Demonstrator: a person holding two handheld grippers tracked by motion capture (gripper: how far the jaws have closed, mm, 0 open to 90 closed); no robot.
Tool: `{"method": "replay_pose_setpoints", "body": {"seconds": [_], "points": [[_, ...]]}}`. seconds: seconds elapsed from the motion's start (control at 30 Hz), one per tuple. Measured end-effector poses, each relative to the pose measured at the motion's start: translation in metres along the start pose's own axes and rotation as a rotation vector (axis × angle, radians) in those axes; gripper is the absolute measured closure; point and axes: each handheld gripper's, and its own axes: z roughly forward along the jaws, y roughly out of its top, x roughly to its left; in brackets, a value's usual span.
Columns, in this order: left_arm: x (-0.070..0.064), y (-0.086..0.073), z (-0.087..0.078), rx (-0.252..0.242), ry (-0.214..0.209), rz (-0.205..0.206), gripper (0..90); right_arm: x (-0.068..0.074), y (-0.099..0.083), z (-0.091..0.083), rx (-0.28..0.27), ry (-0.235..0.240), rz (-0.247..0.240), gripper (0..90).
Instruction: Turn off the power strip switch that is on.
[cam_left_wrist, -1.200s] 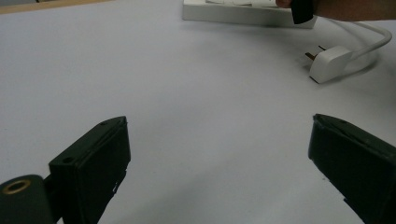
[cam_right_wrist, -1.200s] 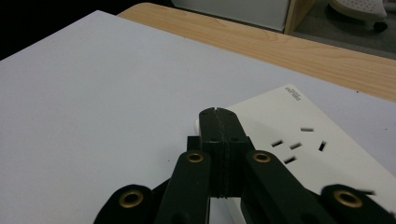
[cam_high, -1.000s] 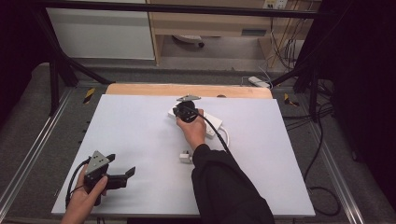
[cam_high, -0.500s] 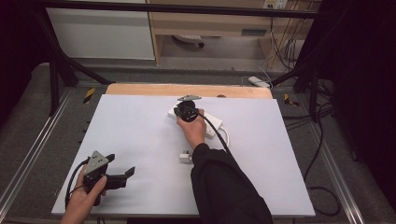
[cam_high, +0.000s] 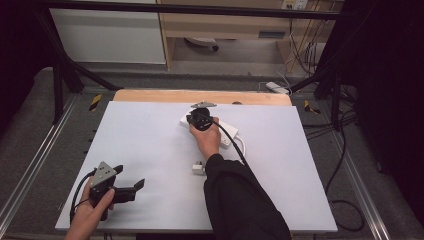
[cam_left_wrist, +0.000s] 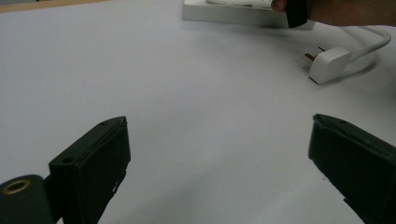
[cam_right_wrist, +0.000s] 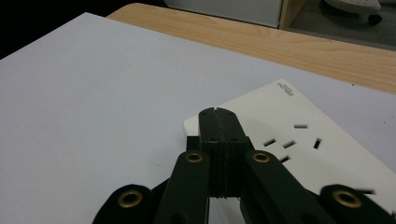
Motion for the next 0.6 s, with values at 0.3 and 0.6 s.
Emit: {"method": "replay_pose_setpoints", "body": {"seconds": [0.3, 0.6], "points": [[0.0002, 0.0, 0.0, 0.0, -0.002, 0.001, 5.6, -0.0029, -0.0036, 0.0041, 0.021, -0.012, 0.003, 90.0], [0.0001, -0.0001, 0.0003, 0.002, -0.004, 0.002, 5.6, -0.0036, -0.0028, 0.0053, 0.02, -0.017, 0.006, 90.0]]}}
